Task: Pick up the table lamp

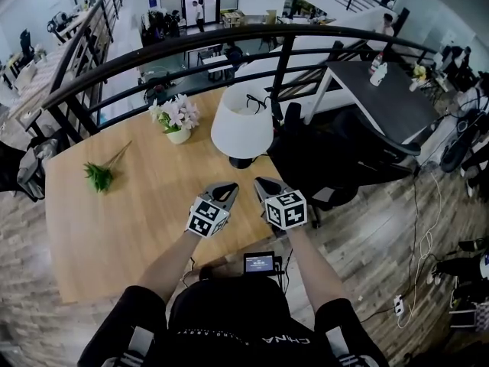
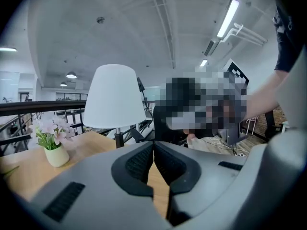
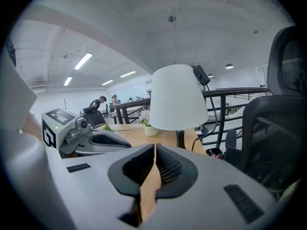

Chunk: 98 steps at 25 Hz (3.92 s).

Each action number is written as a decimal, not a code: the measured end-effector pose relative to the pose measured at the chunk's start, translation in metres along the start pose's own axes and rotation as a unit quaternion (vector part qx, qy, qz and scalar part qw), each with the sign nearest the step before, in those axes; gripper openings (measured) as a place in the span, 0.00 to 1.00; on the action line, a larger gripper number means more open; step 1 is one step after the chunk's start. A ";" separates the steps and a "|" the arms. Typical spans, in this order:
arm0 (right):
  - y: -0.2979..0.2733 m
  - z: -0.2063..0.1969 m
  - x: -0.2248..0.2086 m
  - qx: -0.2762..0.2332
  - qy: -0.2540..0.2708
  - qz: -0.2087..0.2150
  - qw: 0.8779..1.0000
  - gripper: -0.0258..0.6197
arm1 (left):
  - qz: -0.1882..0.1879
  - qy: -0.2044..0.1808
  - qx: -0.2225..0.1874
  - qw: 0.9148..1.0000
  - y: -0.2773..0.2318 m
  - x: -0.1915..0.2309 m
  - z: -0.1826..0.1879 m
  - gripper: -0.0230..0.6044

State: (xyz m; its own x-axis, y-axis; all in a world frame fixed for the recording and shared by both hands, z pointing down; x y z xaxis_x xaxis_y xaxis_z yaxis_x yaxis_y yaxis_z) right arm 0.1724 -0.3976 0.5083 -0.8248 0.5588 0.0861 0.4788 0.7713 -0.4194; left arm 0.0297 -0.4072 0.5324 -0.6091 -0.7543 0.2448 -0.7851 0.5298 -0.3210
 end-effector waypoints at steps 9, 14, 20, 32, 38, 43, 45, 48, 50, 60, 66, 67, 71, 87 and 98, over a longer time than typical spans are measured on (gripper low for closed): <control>-0.007 0.004 -0.002 0.000 0.007 0.009 1.000 0.09 | 0.011 0.004 -0.008 1.000 0.001 0.008 0.006 0.07; -0.007 0.001 -0.011 -0.004 0.008 0.011 1.000 0.09 | 0.028 0.001 -0.014 0.999 -0.002 0.009 0.012 0.07; -0.011 -0.004 -0.027 -0.020 0.017 0.008 1.000 0.09 | 0.049 0.004 -0.028 0.998 -0.007 0.012 0.030 0.07; -0.037 -0.006 -0.068 -0.061 0.024 0.025 0.998 0.09 | 0.124 0.018 -0.019 0.992 -0.076 0.041 0.005 0.31; -0.046 0.045 -0.059 -0.098 0.106 0.038 0.989 0.09 | 0.159 -0.005 -0.097 0.982 -0.128 0.069 -0.002 0.33; -0.059 0.065 -0.058 -0.128 0.134 0.062 0.981 0.09 | 0.172 -0.015 -0.155 0.973 -0.161 0.090 0.000 0.33; -0.065 0.068 -0.062 -0.141 0.140 0.068 0.978 0.09 | 0.177 -0.022 -0.185 0.967 -0.172 0.098 0.006 0.33; -0.072 0.072 -0.064 -0.159 0.159 0.077 0.971 0.09 | 0.183 -0.024 -0.219 0.958 -0.187 0.111 0.011 0.34; -0.076 0.071 -0.066 -0.167 0.171 0.077 0.968 0.09 | 0.187 -0.027 -0.240 0.952 -0.196 0.117 0.015 0.34; -0.087 0.064 -0.076 -0.197 0.161 0.085 0.963 0.09 | 0.186 -0.036 -0.328 0.925 -0.224 0.135 0.035 0.32; -0.090 0.070 -0.083 -0.199 0.139 0.075 0.967 0.09 | 0.190 -0.033 -0.322 0.927 -0.227 0.136 0.042 0.10; -0.091 0.072 -0.084 -0.198 0.136 0.074 0.968 0.09 | 0.189 -0.030 -0.318 0.929 -0.227 0.137 0.043 0.10; -0.095 0.080 -0.087 -0.196 0.125 0.066 0.970 0.09 | 0.187 -0.018 -0.296 0.936 -0.228 0.140 0.049 0.10; -0.071 0.121 -0.091 -0.198 0.081 0.048 0.976 0.09 | 0.153 0.011 -0.194 0.969 -0.195 0.111 0.080 0.09; -0.018 0.164 -0.086 -0.201 0.057 0.022 0.978 0.09 | 0.138 0.054 -0.142 0.979 -0.149 0.070 0.111 0.09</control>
State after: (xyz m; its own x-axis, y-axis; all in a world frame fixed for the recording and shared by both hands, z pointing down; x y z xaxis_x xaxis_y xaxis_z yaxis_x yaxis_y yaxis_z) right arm 0.1857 -0.5095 0.3602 -0.7724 0.6073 0.1859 0.6120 0.7900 -0.0374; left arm 0.1169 -0.5821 0.4960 -0.7983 -0.5307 0.2846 -0.5799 0.8049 -0.1257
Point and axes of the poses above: the fingertips, and each gripper's own axes: y backward along the fingers, x to its left, z out of its top, the point moved 7 cm from there along y, backward along the fingers, and after that the axes turned 15 degrees about y, right-handed, at the moved point
